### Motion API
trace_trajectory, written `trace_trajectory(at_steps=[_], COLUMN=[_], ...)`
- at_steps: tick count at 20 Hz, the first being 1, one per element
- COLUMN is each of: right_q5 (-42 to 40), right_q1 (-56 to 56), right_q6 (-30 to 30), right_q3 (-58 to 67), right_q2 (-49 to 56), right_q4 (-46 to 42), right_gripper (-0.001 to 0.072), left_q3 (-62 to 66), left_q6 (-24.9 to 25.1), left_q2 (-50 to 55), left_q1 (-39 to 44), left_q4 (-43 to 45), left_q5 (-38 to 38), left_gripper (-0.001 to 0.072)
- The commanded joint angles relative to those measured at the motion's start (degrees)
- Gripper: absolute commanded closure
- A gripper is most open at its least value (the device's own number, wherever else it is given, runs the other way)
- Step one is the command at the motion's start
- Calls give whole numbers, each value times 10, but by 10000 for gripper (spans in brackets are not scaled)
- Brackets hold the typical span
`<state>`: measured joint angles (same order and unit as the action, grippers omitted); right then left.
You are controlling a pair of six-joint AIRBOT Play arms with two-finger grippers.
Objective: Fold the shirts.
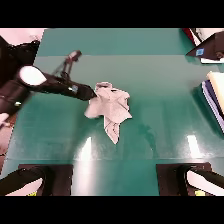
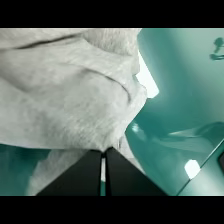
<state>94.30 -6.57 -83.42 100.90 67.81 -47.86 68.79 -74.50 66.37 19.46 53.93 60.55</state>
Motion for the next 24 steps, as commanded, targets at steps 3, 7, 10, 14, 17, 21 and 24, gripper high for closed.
trace_trajectory(at_steps=[3,7,10,14,17,21,24], right_q5=[-86,-251,-345,-387,-429,-456,-468], right_q1=[99,206,285,369,416,451,452], right_q6=[0,0,1,2,11,11,14], right_q3=[-204,-384,-448,-464,-464,-464,-463], right_q2=[-40,-28,24,117,165,191,185], right_q4=[-2,3,3,9,48,62,62], right_gripper=[520,99,99,99,100,165,678], left_q3=[141,186,184,184,184,184,184], left_q6=[-7,-20,-21,-21,-22,-22,-23], left_q2=[-67,-67,-66,-66,-66,-66,-66], left_q1=[0,0,0,0,0,0,0], left_q4=[169,184,219,248,249,250,251], left_q5=[77,102,140,181,185,186,185], left_gripper=[682,682,681,681,681,681,681])
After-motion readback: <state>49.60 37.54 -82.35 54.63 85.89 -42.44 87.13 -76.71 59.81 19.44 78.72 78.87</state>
